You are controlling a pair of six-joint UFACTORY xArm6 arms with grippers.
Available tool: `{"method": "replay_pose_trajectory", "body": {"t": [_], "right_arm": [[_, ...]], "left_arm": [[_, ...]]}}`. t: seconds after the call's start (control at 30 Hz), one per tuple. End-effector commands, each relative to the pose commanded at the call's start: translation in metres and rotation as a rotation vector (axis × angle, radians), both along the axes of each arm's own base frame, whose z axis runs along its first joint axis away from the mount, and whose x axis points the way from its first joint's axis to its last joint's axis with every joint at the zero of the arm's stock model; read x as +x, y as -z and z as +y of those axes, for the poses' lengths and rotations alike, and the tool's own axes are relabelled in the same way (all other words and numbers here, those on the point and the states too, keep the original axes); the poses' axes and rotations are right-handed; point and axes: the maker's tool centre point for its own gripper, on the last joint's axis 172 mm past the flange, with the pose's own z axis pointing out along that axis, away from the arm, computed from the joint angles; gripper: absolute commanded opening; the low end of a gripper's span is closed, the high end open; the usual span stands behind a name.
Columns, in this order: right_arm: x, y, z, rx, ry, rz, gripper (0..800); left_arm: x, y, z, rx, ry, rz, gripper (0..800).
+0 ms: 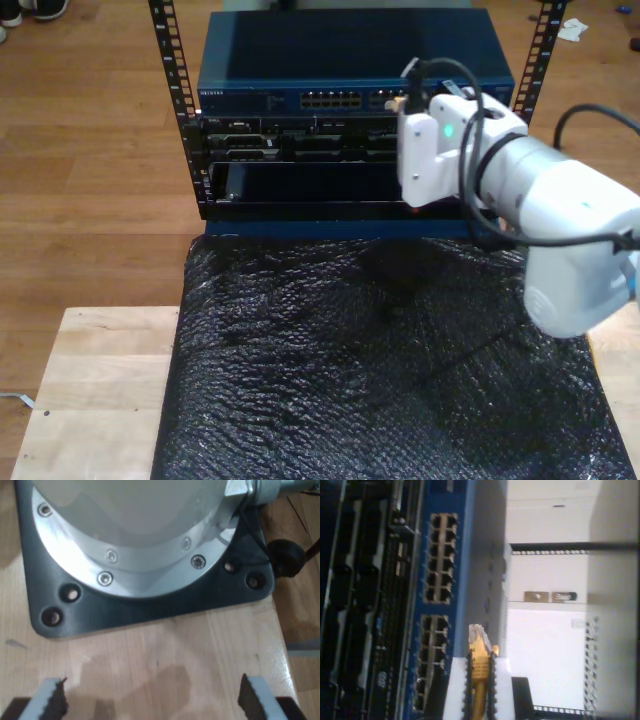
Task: Grab the cable and plug it in
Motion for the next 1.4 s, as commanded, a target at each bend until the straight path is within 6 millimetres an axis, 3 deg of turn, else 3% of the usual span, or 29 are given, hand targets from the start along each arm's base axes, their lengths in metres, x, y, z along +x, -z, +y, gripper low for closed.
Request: {"method": "replay_pose_trajectory", "body": {"t": [0.4,0.73,1.07,1.4], "right_arm": [[0.011,0.022,-0.002,-0.002,0.006,0.034,0],[0.025,0.022,-0.004,0.007,0.002,-0.015,1],[0.044,0.009,-0.074,0.056,0.232,-0.110,1],[0.045,0.028,-0.075,0.061,0.245,-0.079,0]], "left_arm": [[0.000,0.000,0.000,0.000,-0.001,0.001,800],[0.000,0.000,0.000,0.000,0.000,0.000,800],[0.000,0.000,0.000,0.000,-0.001,0.001,800],[0.000,0.000,0.000,0.000,-0.001,0.001,800]]}}
